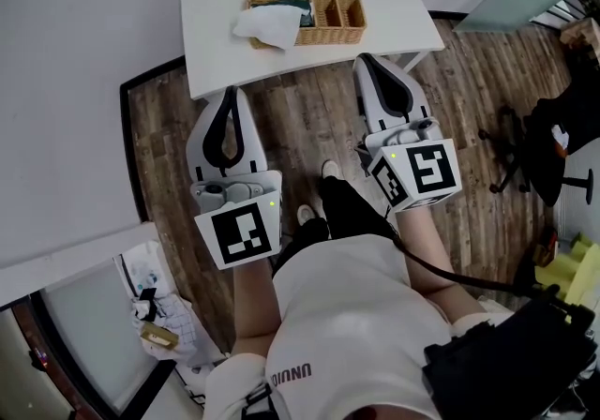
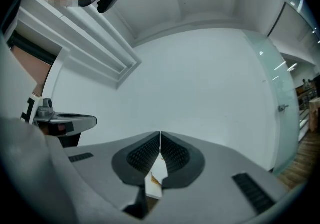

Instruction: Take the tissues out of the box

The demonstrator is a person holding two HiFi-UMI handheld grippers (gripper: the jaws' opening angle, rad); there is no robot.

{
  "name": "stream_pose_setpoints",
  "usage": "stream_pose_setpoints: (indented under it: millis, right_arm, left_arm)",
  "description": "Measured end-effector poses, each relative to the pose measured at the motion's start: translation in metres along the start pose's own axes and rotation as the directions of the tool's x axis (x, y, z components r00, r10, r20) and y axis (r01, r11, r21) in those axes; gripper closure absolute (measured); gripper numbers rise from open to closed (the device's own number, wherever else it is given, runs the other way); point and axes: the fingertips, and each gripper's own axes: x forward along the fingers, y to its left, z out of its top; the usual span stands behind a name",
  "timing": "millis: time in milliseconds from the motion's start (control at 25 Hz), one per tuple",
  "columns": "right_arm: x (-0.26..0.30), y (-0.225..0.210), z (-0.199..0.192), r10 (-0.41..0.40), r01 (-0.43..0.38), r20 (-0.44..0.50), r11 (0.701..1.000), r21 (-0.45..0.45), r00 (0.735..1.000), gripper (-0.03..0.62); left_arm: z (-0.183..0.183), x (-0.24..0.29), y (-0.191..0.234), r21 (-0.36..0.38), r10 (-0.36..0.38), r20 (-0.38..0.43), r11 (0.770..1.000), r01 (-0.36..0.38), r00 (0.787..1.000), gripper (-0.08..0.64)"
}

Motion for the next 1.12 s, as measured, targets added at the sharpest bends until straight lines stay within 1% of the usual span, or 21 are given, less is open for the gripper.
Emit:
stream_pose_setpoints:
  millis: [120,280,440,600,880,1120]
  right_arm:
    - [0.013,-0.005,-0.002,0.007,-0.007,0.005,1.000,-0.009,1.000,0.572]
    - [0.038,-0.018,-0.005,0.037,-0.037,0.000,0.999,-0.026,0.999,0.571]
    - [0.067,-0.038,-0.012,0.062,-0.062,-0.021,0.998,-0.027,0.998,0.571]
    - [0.096,-0.058,-0.017,0.076,-0.077,-0.032,0.997,-0.017,0.997,0.571]
    - [0.146,-0.087,-0.021,0.132,-0.132,-0.056,0.991,0.009,0.990,0.571]
    - [0.180,-0.101,-0.027,0.207,-0.207,-0.088,0.978,0.010,0.974,0.571]
  left_arm:
    - [0.001,0.016,0.002,0.018,0.000,0.014,1.000,0.000,1.000,0.548]
    - [0.007,0.050,0.005,0.036,0.012,0.046,0.999,-0.014,0.999,0.548]
    - [0.010,0.087,0.006,0.059,0.022,0.052,0.998,-0.025,0.998,0.548]
    - [0.006,0.117,0.007,0.055,0.043,0.040,0.997,-0.045,0.998,0.548]
    - [-0.005,0.159,0.014,0.052,0.111,-0.004,0.993,-0.110,0.994,0.548]
    - [-0.012,0.182,0.026,0.052,0.195,-0.023,0.980,-0.194,0.981,0.548]
